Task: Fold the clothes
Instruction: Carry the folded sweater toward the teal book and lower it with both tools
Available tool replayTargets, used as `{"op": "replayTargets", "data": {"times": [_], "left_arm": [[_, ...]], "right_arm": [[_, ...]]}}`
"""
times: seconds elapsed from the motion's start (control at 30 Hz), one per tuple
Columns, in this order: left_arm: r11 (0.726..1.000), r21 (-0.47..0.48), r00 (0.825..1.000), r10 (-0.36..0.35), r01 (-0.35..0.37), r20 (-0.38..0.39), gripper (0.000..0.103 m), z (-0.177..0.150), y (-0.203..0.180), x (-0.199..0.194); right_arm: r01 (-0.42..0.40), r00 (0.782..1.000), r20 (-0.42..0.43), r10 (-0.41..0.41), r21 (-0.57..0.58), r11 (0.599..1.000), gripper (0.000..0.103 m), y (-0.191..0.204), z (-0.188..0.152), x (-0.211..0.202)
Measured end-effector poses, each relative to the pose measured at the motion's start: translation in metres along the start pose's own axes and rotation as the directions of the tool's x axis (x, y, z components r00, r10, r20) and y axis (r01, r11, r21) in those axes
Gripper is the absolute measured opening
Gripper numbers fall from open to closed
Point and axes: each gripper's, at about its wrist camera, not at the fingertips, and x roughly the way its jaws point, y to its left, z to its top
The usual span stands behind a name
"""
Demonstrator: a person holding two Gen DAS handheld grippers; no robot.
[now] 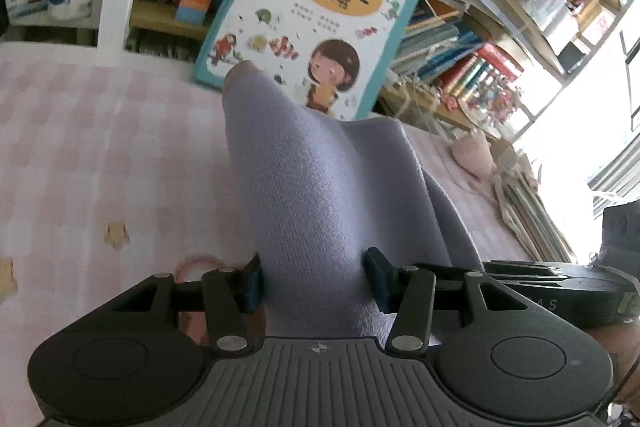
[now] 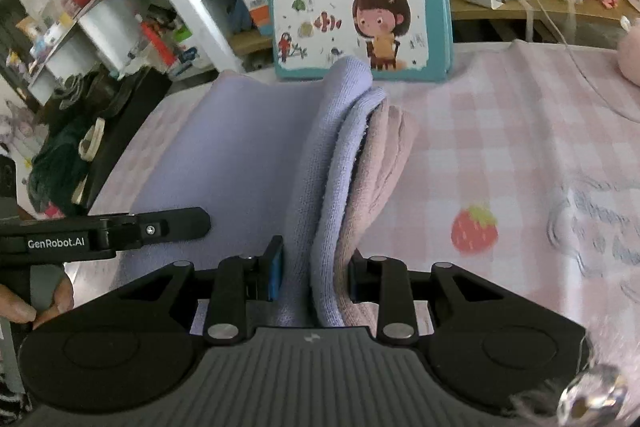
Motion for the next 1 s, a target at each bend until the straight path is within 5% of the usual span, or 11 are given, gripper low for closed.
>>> {"op": "replayTargets", "data": {"times": [0.67, 1.0], "left_arm": [[0.99, -0.143, 1.0, -0.002, 0.003, 0.01, 0.05, 0.064, 0.068, 0.056], [0.983, -0.159, 0.996, 0.086, -0.086, -0.006, 0.06, 0.067, 0.078, 0.07]], "right_arm": [[0.029, 0.999, -0.025, -0.027, 0.077, 0.997, 0.028, -0.006, 0.078, 0.077], [0.047, 0.999, -0.03, -0.043, 0.15, 0.988, 0.036, -0.012, 0.079, 0.093]]}}
